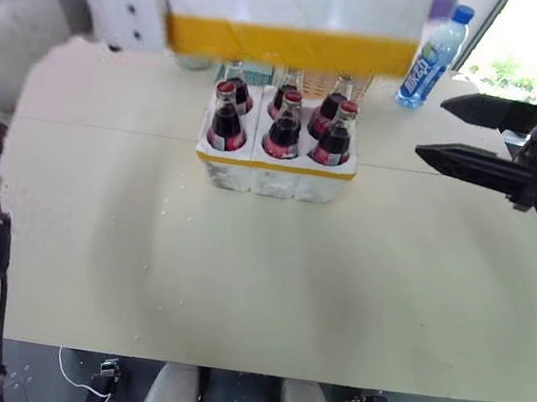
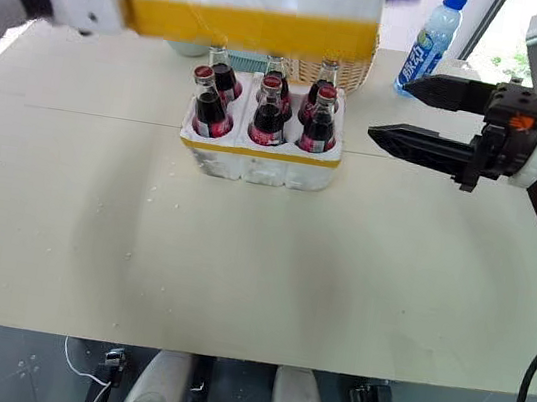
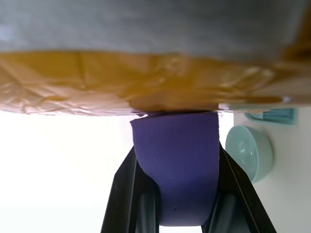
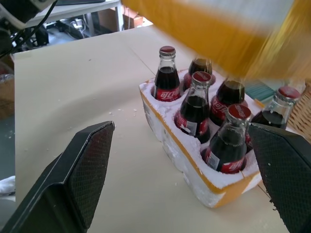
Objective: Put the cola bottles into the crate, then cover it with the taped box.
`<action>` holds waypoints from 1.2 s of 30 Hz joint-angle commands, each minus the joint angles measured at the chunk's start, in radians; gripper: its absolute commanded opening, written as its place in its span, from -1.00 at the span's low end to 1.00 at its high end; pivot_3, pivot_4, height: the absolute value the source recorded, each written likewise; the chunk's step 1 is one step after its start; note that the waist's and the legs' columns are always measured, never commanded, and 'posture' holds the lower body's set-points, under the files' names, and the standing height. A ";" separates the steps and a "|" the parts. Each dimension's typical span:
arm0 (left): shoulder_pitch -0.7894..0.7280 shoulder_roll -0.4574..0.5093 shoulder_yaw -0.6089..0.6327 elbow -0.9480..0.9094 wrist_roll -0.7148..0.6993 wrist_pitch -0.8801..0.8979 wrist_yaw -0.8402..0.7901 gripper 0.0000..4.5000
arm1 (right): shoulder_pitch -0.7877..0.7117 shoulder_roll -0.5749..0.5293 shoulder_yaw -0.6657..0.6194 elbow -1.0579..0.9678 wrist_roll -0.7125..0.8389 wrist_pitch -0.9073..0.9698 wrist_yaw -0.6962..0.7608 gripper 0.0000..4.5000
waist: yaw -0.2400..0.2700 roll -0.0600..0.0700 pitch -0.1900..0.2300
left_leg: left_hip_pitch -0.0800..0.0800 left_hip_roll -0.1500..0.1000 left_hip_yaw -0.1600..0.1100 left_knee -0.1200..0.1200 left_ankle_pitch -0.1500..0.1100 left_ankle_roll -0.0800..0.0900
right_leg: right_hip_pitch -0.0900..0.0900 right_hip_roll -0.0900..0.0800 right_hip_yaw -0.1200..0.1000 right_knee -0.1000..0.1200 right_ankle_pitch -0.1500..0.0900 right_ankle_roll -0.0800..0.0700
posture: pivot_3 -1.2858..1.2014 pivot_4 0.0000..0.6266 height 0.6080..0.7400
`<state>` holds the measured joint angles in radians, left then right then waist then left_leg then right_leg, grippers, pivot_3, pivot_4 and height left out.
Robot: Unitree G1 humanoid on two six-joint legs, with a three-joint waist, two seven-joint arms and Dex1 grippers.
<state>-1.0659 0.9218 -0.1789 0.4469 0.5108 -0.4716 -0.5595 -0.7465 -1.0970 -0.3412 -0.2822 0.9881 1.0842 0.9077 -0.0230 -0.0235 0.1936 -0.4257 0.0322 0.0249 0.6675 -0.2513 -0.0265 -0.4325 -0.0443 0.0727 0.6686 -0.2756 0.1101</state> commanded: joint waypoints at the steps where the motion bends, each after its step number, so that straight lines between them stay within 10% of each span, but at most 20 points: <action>1: 0.033 0.035 -0.023 -0.059 0.142 -0.006 0.105 -0.82 | 0.002 -0.006 -0.058 -0.037 0.034 -0.004 -0.023 1.00 | 0.001 0.000 0.000 | 0.000 0.000 0.000 0.000 0.000 0.000 | 0.000 0.000 0.000 0.000 0.000 0.000 | 0.03 -0.52 1.00; 18: 0.234 -0.067 -0.036 -0.214 0.265 0.099 0.247 -0.82 | 0.129 -0.057 -0.101 -0.093 0.060 -0.034 -0.023 1.00 | 0.009 0.000 0.000 | 0.000 0.000 0.000 0.000 0.000 0.000 | 0.001 -0.001 0.000 -0.001 0.000 0.000 | 0.03 -0.52 1.00; 26: 0.289 -0.030 -0.015 -0.234 0.327 0.043 0.402 0.98 | 0.189 -0.051 -0.115 -0.082 0.043 -0.046 -0.033 1.00 | 0.010 0.000 0.000 | 0.000 0.000 -0.001 0.000 0.000 0.000 | 0.002 -0.001 0.000 -0.002 0.000 0.000 | 0.03 -0.52 1.00; 29: 0.342 0.005 0.022 -0.246 0.283 -0.018 0.456 0.98 | 0.215 -0.050 -0.124 -0.081 0.036 -0.050 -0.037 1.00 | 0.008 0.000 0.000 | 0.000 0.000 -0.001 0.000 0.000 0.000 | 0.002 -0.001 0.000 -0.002 0.000 0.000 | 0.03 -0.52 1.00; 36: 0.678 0.118 0.125 -0.378 -0.332 -0.181 0.127 0.98 | 0.299 -0.040 -0.167 -0.078 0.017 -0.064 -0.044 1.00 | 0.005 0.000 -0.001 | 0.001 0.002 0.000 0.000 0.000 0.000 | 0.002 -0.002 0.000 -0.002 0.000 0.000 | 0.03 -0.52 1.00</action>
<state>-0.4289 1.0087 -0.1000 0.1227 0.3440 -0.6251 -0.3380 -0.4526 -1.1306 -0.4586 -0.3481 1.0043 1.0394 0.8642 -0.0176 -0.0232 0.1927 -0.4249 0.0345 0.0248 0.6673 -0.2513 -0.0265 -0.4306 -0.0475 0.0725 0.6669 -0.2754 0.1102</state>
